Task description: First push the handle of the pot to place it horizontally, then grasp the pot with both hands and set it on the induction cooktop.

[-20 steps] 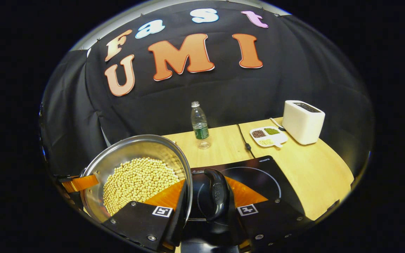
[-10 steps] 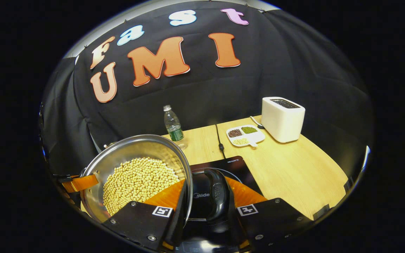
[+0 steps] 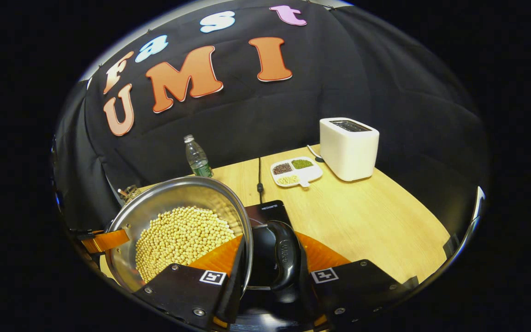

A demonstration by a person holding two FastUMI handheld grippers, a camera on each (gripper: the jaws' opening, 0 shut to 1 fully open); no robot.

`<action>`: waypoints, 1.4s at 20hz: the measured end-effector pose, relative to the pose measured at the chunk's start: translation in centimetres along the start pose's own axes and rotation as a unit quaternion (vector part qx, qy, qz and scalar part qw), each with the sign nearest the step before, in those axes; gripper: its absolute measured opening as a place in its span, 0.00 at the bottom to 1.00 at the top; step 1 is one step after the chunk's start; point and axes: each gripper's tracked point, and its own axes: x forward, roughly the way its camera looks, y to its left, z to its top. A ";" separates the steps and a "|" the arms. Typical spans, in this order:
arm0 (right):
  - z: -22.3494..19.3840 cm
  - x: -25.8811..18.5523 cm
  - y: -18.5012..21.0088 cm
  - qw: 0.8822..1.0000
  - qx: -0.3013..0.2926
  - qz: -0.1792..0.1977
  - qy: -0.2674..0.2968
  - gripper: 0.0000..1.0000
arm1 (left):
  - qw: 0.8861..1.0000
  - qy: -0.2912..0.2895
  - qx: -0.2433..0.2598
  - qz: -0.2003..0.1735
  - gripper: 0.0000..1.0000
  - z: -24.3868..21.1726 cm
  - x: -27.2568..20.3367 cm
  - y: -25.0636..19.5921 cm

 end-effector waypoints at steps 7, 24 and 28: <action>-1.2 1.4 -2.8 1.000 -0.001 -0.019 0.018 0.53 | 1.000 0.026 0.005 -0.007 0.52 -2.3 3.0 -2.4; 5.6 -4.6 -3.3 0.998 -0.021 -0.021 -0.059 0.95 | 0.995 -0.098 -0.009 0.029 0.85 6.8 -4.5 -0.5; 12.1 -10.5 -2.6 0.990 -0.044 -0.012 -0.135 0.95 | 0.981 -0.171 0.020 0.085 0.84 12.9 -11.7 2.5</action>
